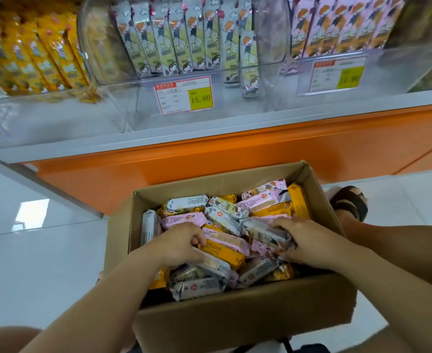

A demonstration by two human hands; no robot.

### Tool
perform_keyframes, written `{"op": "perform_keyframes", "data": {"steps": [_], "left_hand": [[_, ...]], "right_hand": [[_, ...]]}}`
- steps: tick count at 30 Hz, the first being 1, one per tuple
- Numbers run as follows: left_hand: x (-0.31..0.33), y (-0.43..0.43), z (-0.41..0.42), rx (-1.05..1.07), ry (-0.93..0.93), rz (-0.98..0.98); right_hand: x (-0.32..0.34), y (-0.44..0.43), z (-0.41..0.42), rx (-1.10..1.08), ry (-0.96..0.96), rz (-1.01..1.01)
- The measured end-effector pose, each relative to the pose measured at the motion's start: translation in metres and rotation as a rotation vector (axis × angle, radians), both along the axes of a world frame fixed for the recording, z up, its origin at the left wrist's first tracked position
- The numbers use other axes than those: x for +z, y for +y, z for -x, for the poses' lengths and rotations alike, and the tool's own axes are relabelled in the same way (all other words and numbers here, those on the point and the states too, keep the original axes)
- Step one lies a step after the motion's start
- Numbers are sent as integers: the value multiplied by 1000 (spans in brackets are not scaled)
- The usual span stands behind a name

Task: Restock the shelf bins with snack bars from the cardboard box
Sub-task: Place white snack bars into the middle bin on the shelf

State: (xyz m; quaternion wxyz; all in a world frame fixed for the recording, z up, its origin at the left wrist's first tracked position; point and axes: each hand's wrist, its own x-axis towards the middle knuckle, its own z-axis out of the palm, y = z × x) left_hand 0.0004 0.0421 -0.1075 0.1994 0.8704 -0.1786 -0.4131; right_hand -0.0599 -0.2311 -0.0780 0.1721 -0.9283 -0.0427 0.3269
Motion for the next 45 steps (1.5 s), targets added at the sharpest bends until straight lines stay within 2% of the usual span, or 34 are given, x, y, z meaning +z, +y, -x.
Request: {"op": "perform_keyframes", "data": {"steps": [5, 8, 12, 17, 20, 22, 26, 29, 32, 39, 45], "left_hand": [[6, 0, 5, -95, -67, -68], [8, 6, 10, -52, -36, -54], [4, 12, 14, 83, 33, 2], [6, 12, 9, 216, -210, 52], [2, 12, 7, 267, -326, 85], [-4, 16, 5, 283, -381, 60], [-13, 27, -3, 373, -464, -84], [-14, 30, -9, 495, -495, -81], [-11, 28, -9, 629, -455, -17], [0, 28, -7, 790, -335, 34], [-2, 30, 0, 747, -177, 54]], "right_hand": [[-1, -3, 10, 60, -17, 45], [1, 2, 14, 40, -41, 28], [2, 12, 6, -27, -178, -3], [13, 17, -14, -323, -289, -206], [4, 33, -27, -420, -302, -305], [-10, 47, -33, -395, -291, -329], [-41, 63, -35, -136, -268, -114], [-50, 69, -36, -68, -310, -46], [-57, 73, -41, -103, -324, -81], [-59, 83, -46, -202, -300, -246], [-53, 86, -40, -284, -352, -397]]}}
